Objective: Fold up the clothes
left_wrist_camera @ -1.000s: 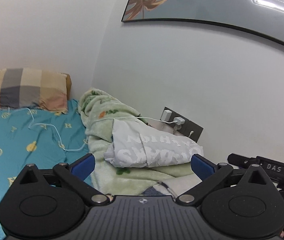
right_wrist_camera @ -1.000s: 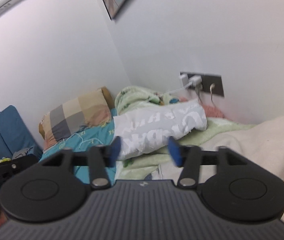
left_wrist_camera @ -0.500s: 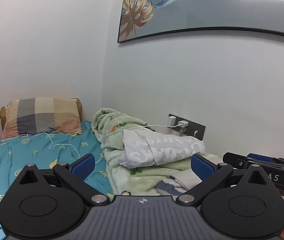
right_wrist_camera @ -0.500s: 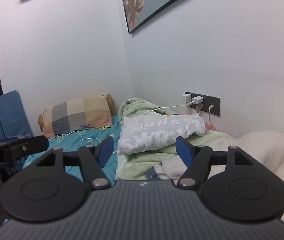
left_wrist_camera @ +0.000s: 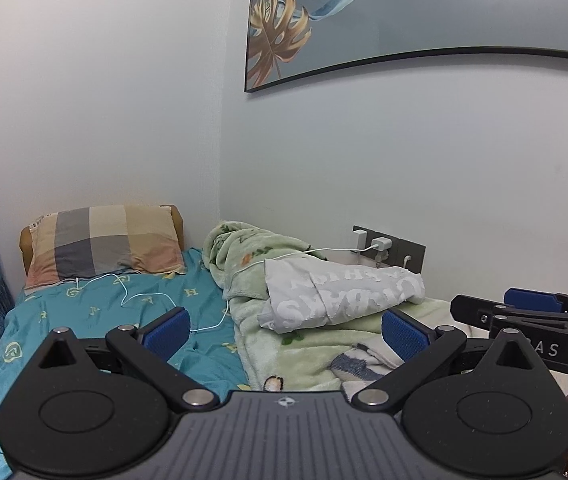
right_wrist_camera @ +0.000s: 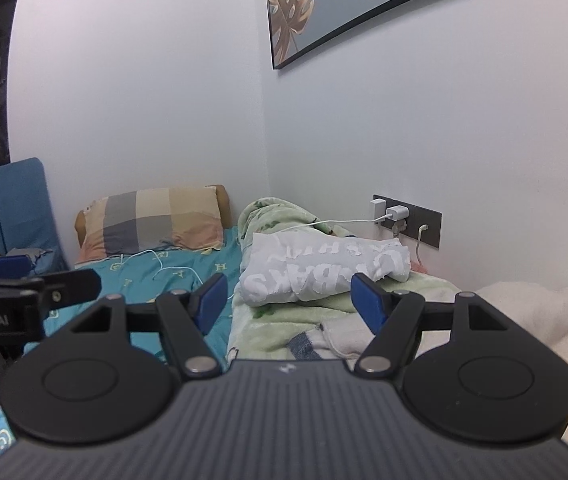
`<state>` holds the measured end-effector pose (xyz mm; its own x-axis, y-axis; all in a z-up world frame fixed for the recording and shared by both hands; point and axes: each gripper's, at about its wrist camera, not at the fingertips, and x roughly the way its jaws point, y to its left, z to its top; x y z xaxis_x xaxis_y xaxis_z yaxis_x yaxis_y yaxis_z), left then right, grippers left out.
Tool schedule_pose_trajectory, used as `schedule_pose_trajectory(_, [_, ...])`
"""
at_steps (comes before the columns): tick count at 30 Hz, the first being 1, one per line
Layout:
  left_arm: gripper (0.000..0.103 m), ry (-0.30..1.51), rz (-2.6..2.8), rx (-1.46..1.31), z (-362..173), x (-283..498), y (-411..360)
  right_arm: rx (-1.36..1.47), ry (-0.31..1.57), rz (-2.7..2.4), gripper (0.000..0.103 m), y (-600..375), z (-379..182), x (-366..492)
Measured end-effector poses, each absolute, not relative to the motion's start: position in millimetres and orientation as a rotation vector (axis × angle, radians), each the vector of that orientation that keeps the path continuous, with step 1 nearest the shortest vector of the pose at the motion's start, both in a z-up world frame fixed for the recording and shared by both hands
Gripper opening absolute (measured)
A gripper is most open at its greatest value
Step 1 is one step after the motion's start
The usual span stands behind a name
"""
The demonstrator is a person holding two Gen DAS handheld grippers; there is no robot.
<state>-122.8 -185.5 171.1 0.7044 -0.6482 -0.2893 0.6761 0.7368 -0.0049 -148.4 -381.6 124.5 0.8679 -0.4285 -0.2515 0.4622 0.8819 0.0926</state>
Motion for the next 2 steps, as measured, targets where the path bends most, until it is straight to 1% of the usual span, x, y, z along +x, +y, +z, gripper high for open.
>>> schedule_pose_trajectory(2, [0.103, 0.281, -0.739, 0.106, 171.9, -124.8, -184.6, 0.158, 0.233, -0.467, 0.071, -382.6, 123.7, -147.4])
